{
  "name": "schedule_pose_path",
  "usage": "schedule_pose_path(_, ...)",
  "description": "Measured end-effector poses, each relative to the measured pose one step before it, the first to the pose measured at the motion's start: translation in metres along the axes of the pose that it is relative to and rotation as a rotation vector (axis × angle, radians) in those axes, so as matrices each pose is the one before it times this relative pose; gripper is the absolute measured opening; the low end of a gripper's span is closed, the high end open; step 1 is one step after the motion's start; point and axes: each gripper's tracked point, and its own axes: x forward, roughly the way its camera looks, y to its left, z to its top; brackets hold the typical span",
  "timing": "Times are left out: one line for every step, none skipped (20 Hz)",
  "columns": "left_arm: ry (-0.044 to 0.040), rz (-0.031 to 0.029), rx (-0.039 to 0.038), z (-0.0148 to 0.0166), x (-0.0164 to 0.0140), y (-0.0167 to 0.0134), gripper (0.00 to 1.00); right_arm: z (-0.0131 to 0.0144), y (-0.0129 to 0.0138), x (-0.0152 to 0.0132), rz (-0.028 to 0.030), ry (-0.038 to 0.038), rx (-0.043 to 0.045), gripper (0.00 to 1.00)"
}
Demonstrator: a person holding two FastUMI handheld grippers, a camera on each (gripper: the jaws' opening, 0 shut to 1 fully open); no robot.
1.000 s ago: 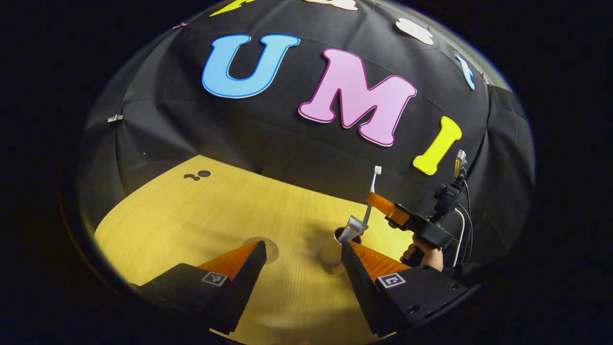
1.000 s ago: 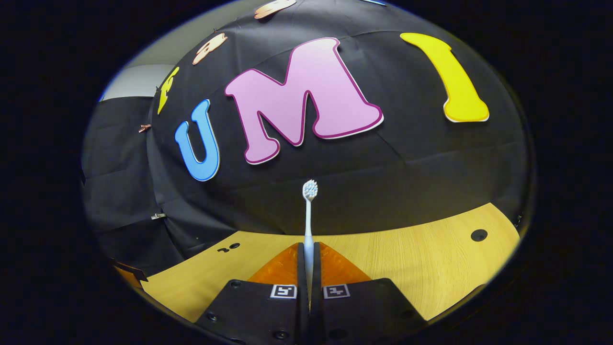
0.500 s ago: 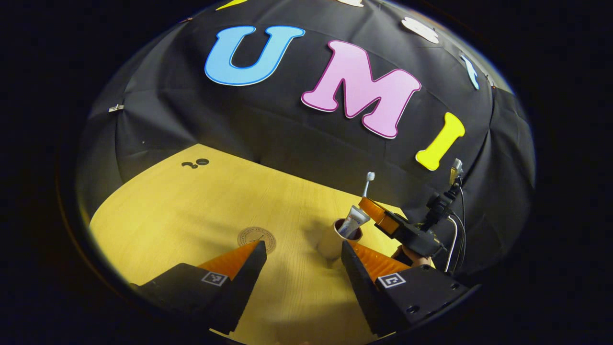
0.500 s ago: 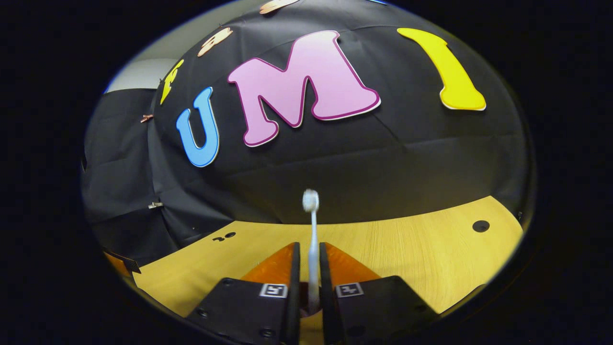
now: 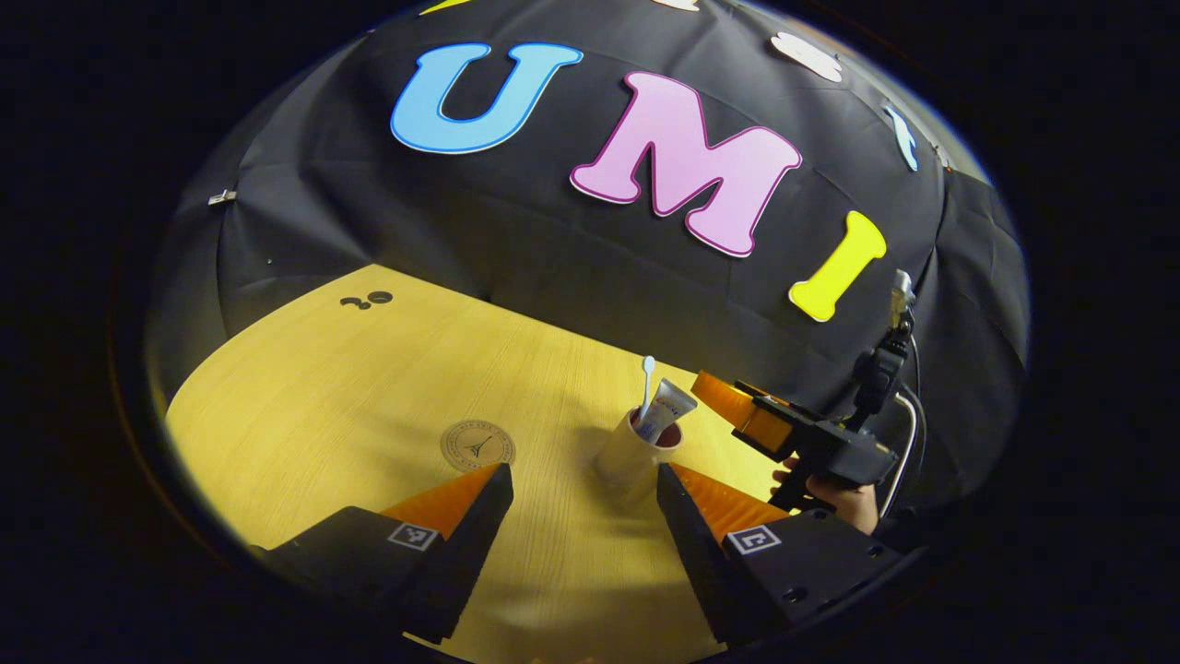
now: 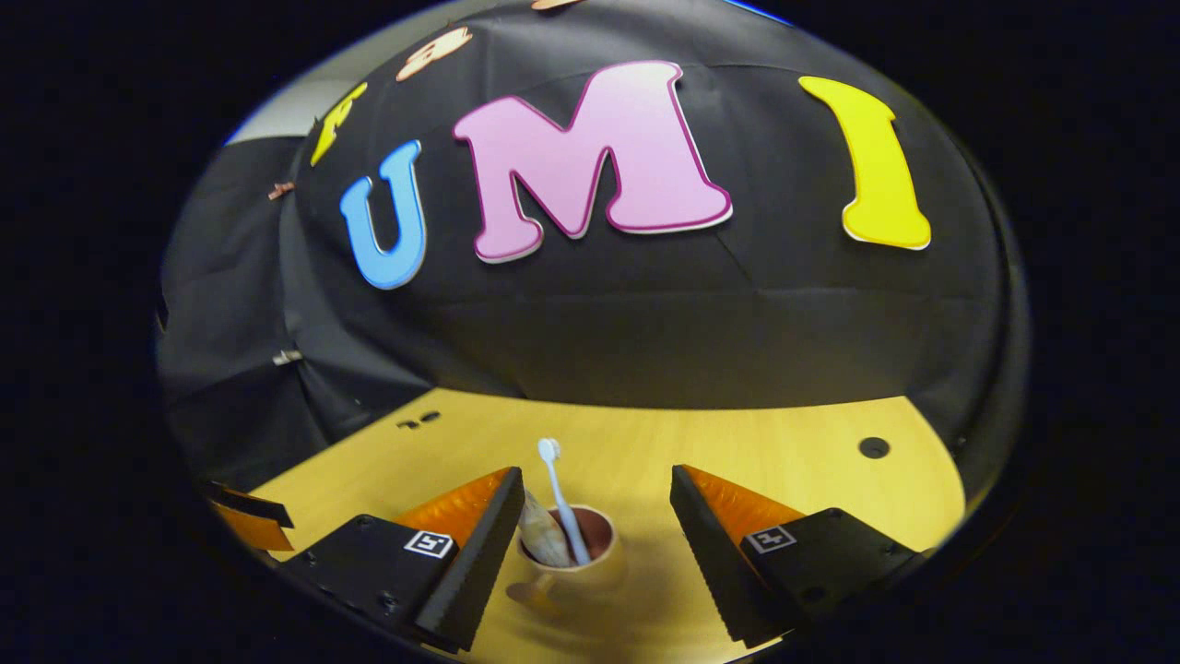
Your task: Put the toothbrush and toothpaste on the desktop into the cup, then pick up the cup and place it on the coaster on the desktop.
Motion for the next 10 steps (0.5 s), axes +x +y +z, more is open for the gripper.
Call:
schedule_pose_path(0.00842, 0.00138, -0.00219, -0.00386, -0.00269, 0.00239, 0.98, 0.00209, 0.00477, -0.00383, -0.00602, 0.01835, 0.00664, 0.98)
schedule_pose_path(0.00751, 0.00357, -0.00063, -0.00291, -0.00100, 0.00199, 0.98, 0.00453, 0.00656, -0.00236, 0.00457, 0.01330, 0.01681, 0.98)
schedule_pose_path(0.00666, 0.00697, 0.00027, -0.00284, -0.00402, 0.00425, 0.98, 0.00375, 0.00650, -0.00125, 0.00885, 0.02014, 0.01489, 0.98)
schedule_pose_path(0.00441, 0.00540, -0.00252, -0.00188, -0.00543, 0.00611, 0.98, 0.00278, 0.00410, -0.00094, -0.00213, 0.02178, 0.00667, 0.98)
schedule_pose_path(0.00157, 0.00488, -0.00314, -0.00179, -0.00510, 0.00421, 0.98, -0.00080, 0.00195, -0.00033, -0.00232, 0.02820, -0.00242, 0.98)
schedule_pose_path(-0.00310, 0.00512, -0.00396, -0.00038, -0.00333, 0.00471, 0.98, 0.00015, 0.00242, -0.00064, -0.00500, 0.02675, -0.01048, 0.98)
schedule_pose_path(-0.00296, 0.00502, -0.00783, -0.00061, -0.00187, 0.00440, 0.98, -0.00116, 0.00367, 0.00080, -0.00301, 0.02831, -0.01536, 0.98)
schedule_pose_path(0.00024, 0.00028, -0.00858, -0.00097, -0.00086, 0.00316, 0.98, -0.00030, 0.00332, 0.00072, -0.00498, 0.02326, -0.01503, 0.98)
schedule_pose_path(0.00146, -0.00049, -0.00380, -0.00259, -0.00086, 0.00243, 0.98, -0.00249, 0.00402, 0.00030, -0.00015, 0.02688, -0.01518, 0.98)
schedule_pose_path(-0.00124, 0.00088, -0.00067, -0.00090, -0.00112, 0.00249, 0.98, -0.00337, 0.00336, 0.00021, -0.00637, 0.02681, -0.01502, 0.98)
